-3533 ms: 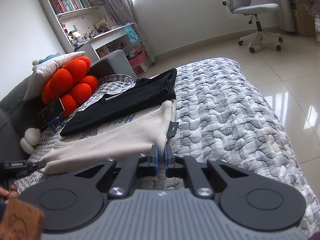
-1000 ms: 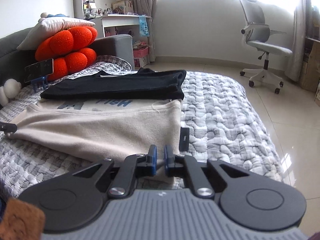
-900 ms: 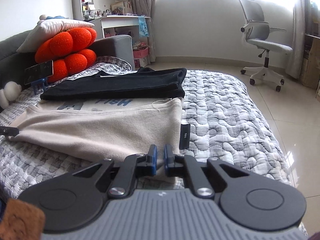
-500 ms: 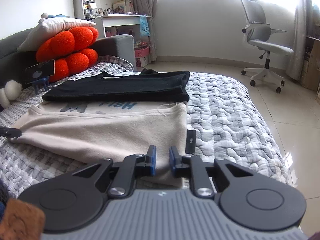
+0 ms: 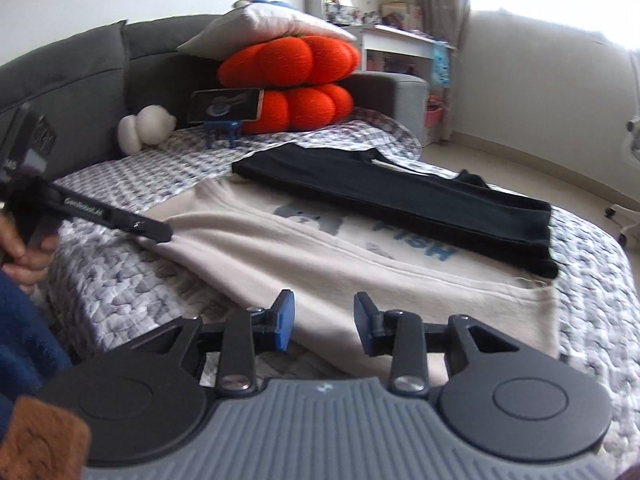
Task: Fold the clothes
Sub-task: 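Move both grippers to the side edge of the beige sweatshirt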
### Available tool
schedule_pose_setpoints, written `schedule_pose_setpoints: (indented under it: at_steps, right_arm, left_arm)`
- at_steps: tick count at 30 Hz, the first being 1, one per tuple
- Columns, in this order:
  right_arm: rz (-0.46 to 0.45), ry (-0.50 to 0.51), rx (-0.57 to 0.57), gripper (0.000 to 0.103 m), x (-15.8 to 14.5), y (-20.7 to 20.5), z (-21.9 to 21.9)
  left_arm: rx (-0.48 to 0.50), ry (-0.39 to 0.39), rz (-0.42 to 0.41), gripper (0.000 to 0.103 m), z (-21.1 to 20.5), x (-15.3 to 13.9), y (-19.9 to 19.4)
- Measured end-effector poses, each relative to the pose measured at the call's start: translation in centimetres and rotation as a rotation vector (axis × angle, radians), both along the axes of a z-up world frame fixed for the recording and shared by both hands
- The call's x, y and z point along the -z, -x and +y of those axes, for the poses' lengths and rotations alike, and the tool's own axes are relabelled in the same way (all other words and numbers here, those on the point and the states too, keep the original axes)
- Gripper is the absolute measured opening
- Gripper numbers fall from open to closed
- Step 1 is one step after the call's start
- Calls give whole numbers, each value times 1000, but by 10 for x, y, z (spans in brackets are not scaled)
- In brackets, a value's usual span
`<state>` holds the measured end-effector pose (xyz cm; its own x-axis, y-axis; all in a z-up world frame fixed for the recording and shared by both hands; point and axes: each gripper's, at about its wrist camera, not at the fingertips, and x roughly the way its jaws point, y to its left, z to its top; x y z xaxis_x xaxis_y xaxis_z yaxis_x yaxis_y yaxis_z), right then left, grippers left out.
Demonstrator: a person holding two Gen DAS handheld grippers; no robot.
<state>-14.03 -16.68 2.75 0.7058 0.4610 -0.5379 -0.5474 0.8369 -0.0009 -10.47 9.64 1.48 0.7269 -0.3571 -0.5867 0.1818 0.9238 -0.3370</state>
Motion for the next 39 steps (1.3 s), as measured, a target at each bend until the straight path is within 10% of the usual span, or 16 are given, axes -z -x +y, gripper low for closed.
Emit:
schedule_pose_setpoints:
  at_steps: [25, 31, 39]
  right_arm:
    - [-37, 152, -261, 46, 14, -17, 67]
    - [-11, 90, -197, 22, 10, -22, 57]
    - [29, 9, -153, 19, 2, -33, 51]
  left_arm:
    - [-4, -10, -2, 41, 13, -10, -6]
    - [-2, -13, -6, 41, 18, -15, -5]
    - [120, -262, -136, 63, -7, -38, 10]
